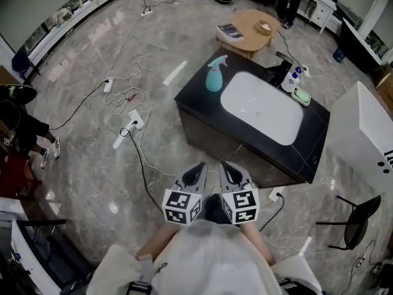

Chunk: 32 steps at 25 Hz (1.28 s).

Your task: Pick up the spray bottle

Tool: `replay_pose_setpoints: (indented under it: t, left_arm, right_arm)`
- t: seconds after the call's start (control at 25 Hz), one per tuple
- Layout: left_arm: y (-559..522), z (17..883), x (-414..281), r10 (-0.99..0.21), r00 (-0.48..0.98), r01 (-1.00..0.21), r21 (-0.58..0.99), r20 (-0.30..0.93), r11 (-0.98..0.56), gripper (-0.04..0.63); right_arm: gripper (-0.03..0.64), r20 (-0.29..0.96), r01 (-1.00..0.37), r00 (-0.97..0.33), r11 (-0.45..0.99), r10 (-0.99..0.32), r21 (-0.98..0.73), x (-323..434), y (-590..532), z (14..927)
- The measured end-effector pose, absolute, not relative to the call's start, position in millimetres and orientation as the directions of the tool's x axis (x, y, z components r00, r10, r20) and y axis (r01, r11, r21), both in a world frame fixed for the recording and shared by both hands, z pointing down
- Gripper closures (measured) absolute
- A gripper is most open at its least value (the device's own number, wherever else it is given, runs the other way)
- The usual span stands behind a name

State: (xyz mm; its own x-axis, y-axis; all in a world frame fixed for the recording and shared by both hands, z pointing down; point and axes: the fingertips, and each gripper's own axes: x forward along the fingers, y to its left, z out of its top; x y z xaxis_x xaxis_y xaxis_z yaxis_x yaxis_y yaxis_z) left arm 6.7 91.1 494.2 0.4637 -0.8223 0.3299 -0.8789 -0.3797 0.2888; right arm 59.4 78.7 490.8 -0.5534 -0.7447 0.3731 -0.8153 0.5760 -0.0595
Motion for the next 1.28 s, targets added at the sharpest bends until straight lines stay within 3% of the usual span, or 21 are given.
replay_pose_setpoints:
  t: [0.2,0.72,1.28]
  left_arm:
    - [59,494,14,-0.826,0.451,-0.885,0.287,0.338,-0.366,0.566]
    - [1,491,47,-0.832,0.44,-0.89,0.288,0.339,-0.353,0.566]
    - [-30,489,70,-0.849,0.414,-0.902,0.275,0.329,-0.333,0.566]
  right_arm:
    - [0.592,0.342,-0.758,-0.637,0.642,-0.69,-0.117,57,51,486]
    - [0.592,0.321,-0.69,-0.714,0.702,-0.622,-0.175,73,-6,484]
    - [0.592,0.298,-0.698,-0.709,0.695,-0.639,-0.17,99,-46,481]
